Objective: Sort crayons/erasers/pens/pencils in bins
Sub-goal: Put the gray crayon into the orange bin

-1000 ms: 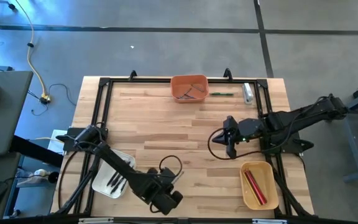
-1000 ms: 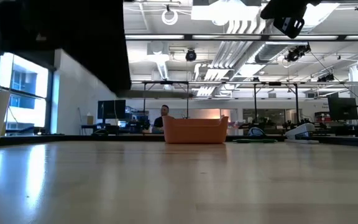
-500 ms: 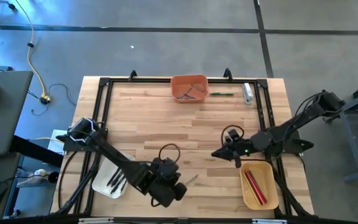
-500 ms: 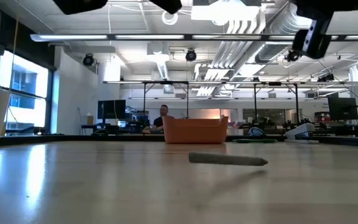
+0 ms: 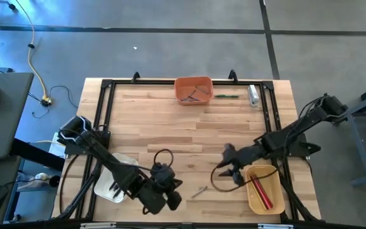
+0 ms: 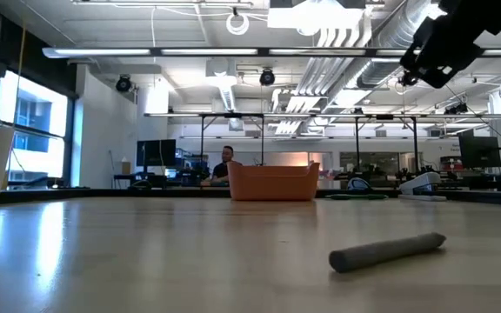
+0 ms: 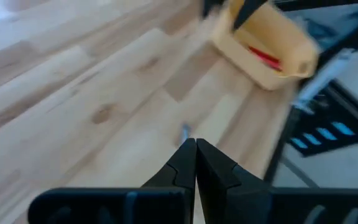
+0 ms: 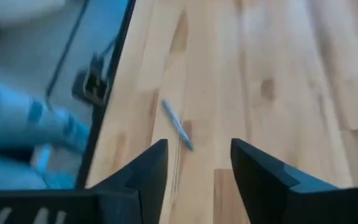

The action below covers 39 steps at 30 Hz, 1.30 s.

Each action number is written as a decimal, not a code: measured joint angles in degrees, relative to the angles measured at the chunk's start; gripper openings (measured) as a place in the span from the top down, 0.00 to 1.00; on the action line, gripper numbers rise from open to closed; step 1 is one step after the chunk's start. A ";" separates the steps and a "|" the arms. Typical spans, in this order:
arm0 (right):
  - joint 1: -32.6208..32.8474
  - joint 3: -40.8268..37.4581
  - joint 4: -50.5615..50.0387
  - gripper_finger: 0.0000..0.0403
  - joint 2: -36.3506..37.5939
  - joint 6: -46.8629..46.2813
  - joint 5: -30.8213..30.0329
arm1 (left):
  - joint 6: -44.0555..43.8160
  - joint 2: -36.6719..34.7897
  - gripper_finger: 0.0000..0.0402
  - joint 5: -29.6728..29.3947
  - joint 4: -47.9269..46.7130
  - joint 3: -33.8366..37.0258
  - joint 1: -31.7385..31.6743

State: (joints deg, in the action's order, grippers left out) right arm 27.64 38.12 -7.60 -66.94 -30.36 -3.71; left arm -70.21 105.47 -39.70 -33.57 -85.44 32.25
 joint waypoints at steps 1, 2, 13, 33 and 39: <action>0.08 1.28 -0.83 0.58 -1.94 2.18 1.25 | 1.85 -0.92 1.00 0.39 3.58 2.15 0.19; 0.15 2.51 -1.70 0.57 -3.75 3.96 2.38 | 3.89 -1.95 1.00 1.07 6.93 4.60 0.37; 3.34 22.70 -13.95 0.58 -26.90 20.39 6.05 | 15.34 -14.23 1.00 8.68 44.13 34.26 0.03; 5.07 42.06 -25.15 0.64 -52.31 22.81 3.13 | 21.80 -16.79 1.00 13.91 44.60 40.93 0.76; 3.91 41.95 -24.85 0.79 -52.55 17.27 3.17 | 22.29 -16.76 1.00 14.62 44.49 40.93 0.92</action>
State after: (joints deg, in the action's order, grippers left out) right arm 31.55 80.07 -32.45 -119.49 -13.09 -0.54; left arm -47.91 88.71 -25.07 10.92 -44.51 33.17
